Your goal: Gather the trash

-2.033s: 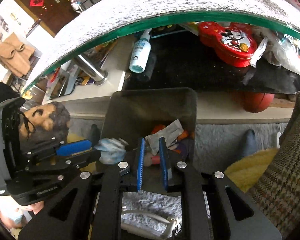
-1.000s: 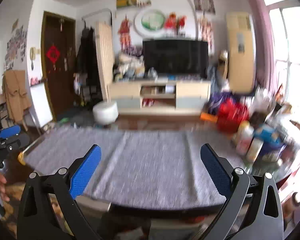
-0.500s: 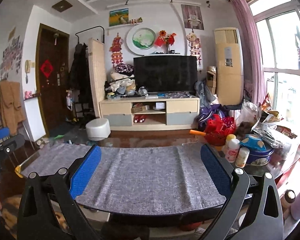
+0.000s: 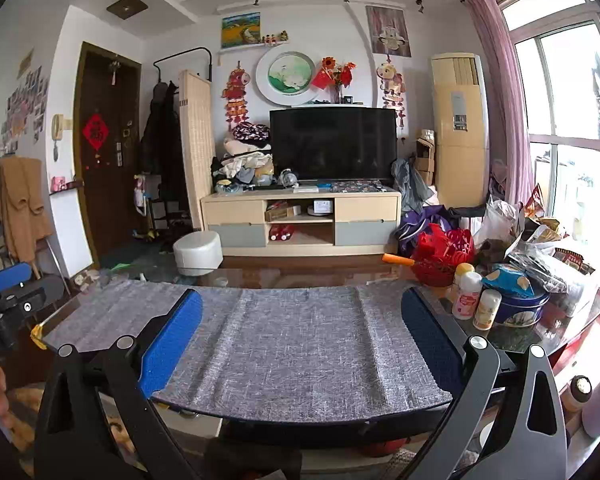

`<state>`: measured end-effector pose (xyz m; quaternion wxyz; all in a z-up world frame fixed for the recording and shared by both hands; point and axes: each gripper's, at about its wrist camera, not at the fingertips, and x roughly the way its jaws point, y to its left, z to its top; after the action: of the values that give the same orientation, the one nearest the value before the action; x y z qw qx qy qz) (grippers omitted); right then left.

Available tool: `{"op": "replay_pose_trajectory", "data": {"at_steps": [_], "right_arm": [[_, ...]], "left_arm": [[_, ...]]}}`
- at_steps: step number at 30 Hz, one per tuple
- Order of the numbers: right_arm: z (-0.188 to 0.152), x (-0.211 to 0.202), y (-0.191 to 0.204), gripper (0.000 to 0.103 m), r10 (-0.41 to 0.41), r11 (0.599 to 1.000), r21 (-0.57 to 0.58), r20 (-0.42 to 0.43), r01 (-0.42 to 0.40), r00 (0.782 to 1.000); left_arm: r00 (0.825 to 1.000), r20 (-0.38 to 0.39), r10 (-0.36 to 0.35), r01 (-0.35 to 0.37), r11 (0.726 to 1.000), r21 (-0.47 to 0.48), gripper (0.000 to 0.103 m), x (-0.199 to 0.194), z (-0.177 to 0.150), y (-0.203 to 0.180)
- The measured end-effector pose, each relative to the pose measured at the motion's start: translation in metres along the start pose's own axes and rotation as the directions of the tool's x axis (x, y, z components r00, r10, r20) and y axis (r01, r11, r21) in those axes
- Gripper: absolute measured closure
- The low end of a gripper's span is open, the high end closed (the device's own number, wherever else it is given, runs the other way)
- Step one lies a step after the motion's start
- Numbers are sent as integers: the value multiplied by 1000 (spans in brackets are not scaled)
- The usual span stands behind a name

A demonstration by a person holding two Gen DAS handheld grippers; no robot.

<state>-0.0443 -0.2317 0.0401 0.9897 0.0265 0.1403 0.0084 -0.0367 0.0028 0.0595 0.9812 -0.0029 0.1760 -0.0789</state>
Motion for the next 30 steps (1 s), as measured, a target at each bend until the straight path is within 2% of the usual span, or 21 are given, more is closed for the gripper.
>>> {"op": "replay_pose_trajectory", "data": {"at_steps": [30], "right_arm": [[-1, 2, -1, 3, 1, 1000, 8, -2, -1, 1000]], "left_arm": [[1000, 3, 19, -19, 1000, -11, 8, -4, 1, 5]]}}
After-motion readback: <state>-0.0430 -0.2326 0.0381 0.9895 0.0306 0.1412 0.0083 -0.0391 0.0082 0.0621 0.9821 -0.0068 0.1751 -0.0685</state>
